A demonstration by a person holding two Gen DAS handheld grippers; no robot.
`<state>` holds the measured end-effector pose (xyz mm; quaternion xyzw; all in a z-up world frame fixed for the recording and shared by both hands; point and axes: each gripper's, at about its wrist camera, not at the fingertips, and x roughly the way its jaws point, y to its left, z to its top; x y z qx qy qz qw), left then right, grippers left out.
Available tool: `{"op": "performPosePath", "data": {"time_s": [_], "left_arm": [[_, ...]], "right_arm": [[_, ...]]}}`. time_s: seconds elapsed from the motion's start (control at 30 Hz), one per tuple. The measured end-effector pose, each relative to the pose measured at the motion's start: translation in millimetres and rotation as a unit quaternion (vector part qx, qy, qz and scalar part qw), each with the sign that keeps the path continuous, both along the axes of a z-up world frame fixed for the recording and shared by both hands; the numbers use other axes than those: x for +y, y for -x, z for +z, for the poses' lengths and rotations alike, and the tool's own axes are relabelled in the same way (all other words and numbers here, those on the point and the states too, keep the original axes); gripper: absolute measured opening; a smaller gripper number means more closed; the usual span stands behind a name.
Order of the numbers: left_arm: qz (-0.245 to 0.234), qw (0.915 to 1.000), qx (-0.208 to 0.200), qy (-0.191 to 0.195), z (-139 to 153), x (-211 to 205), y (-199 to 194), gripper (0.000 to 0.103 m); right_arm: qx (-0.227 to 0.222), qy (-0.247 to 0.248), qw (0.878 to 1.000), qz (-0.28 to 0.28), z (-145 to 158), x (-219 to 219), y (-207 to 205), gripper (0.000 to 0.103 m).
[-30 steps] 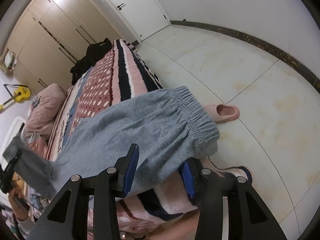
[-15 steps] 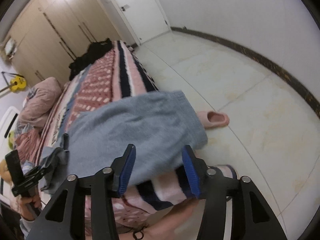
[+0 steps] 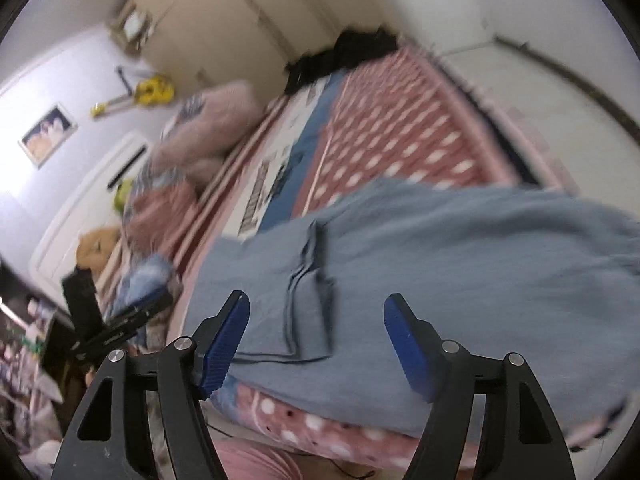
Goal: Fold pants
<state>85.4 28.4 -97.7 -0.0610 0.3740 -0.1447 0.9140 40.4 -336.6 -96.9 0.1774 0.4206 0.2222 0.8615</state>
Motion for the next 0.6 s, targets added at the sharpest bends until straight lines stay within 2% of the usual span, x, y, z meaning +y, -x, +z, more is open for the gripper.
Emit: {"op": "performPosePath", "data": {"time_s": [0.13, 0.23, 0.3, 0.37, 0.5, 0.53, 0.57, 0.6], "left_arm": [[0.006, 1.0, 0.0, 0.004, -9.9, 2.6, 1.6, 0.076], [0.01, 0.9999, 0.001, 0.006, -14.4, 5.5, -2.4, 0.076], [0.011, 0.9999, 0.001, 0.007, -16.7, 7.2, -3.4, 0.076], [0.011, 0.9999, 0.001, 0.008, -18.3, 8.6, -4.3, 0.076], [0.013, 0.9998, -0.001, 0.015, -20.1, 12.8, -5.5, 0.076], [0.014, 0.9998, -0.001, 0.016, -20.7, 13.3, -5.9, 0.076], [0.016, 0.9997, 0.001, 0.018, -21.7, 14.7, -7.3, 0.076], [0.017, 0.9997, 0.002, 0.02, -22.5, 15.7, -7.8, 0.076]], "right_arm": [[0.058, -0.002, 0.998, 0.027, -40.5, 30.8, -28.9, 0.066], [0.088, -0.035, 0.994, 0.057, -63.2, 48.0, -48.8, 0.066], [0.091, -0.059, 0.992, 0.064, -66.7, 51.0, -53.8, 0.066], [0.095, -0.083, 0.99, 0.068, -68.2, 53.1, -61.5, 0.061], [0.1, -0.106, 0.986, 0.075, -65.8, 64.8, -78.3, 0.057], [0.098, -0.104, 0.987, 0.075, -64.3, 68.9, -80.0, 0.051], [0.091, -0.091, 0.989, 0.069, -62.1, 72.3, -84.4, 0.038], [0.084, -0.077, 0.991, 0.064, -61.8, 77.3, -89.8, 0.03]]}}
